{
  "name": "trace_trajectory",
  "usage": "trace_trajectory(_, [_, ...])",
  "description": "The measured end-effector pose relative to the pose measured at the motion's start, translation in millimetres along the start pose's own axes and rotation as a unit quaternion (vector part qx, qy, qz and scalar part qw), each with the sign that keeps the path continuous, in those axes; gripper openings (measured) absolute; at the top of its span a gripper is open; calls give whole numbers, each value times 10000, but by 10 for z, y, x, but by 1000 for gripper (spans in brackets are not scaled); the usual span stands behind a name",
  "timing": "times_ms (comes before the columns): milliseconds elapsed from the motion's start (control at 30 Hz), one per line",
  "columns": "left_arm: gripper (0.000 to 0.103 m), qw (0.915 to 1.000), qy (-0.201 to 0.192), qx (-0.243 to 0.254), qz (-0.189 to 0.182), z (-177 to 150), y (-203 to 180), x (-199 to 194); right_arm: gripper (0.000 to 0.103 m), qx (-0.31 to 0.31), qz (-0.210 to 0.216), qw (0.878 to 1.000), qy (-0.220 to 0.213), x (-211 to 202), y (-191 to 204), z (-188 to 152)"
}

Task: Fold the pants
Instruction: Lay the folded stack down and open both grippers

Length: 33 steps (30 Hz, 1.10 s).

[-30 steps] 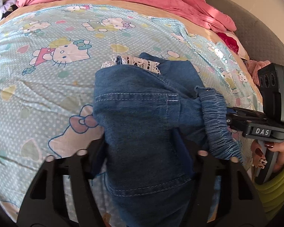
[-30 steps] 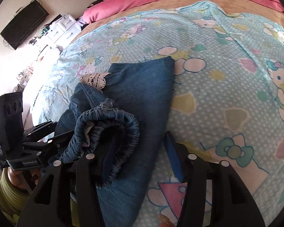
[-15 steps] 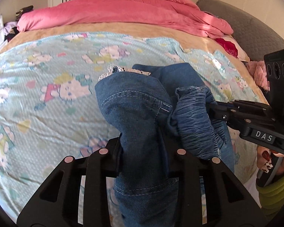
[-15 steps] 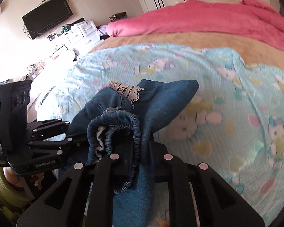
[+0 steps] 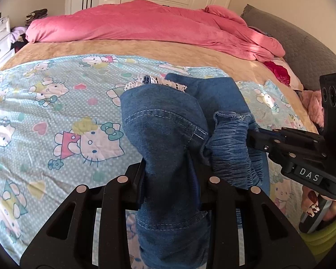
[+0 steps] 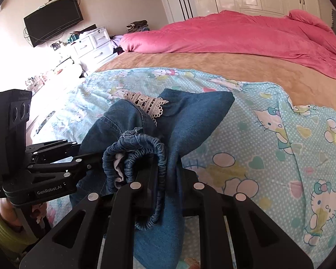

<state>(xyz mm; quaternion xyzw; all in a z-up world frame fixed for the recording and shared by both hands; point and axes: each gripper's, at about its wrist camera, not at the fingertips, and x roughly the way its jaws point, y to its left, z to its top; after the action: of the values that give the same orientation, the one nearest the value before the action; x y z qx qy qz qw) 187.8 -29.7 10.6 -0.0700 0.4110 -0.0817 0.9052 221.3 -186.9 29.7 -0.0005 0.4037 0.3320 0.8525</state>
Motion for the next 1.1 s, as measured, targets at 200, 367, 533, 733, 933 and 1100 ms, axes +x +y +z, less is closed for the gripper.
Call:
trace_trajectory(200, [26,9998,130,-84,114,-47,94,193,12,93,-322,9994,103,169,-118,-30])
trace_trajectory(367, [32,9994,244,-150,169,-116,171,282,14,209,-554,9980,230,252,-255,-113])
trace_trajectory(533, [43,9992,306,-157,181,-145,180,308,31,214,-697,9968,333,289,-284,-189])
trace_trajectory(733, [53,9987,402,-199,239,-188,209,361,40,-120,-1327,9891,619,438,-249,-284])
trace_trajectory(933, [60,9985,422,-235,259,-212,227,342,50,147,-1386,9883,622,425,-318,-324])
trace_trajectory(1100, [71,9991,263,-254,215,-223,217,177,59,396,-1293,9904,271,124,-321,-338])
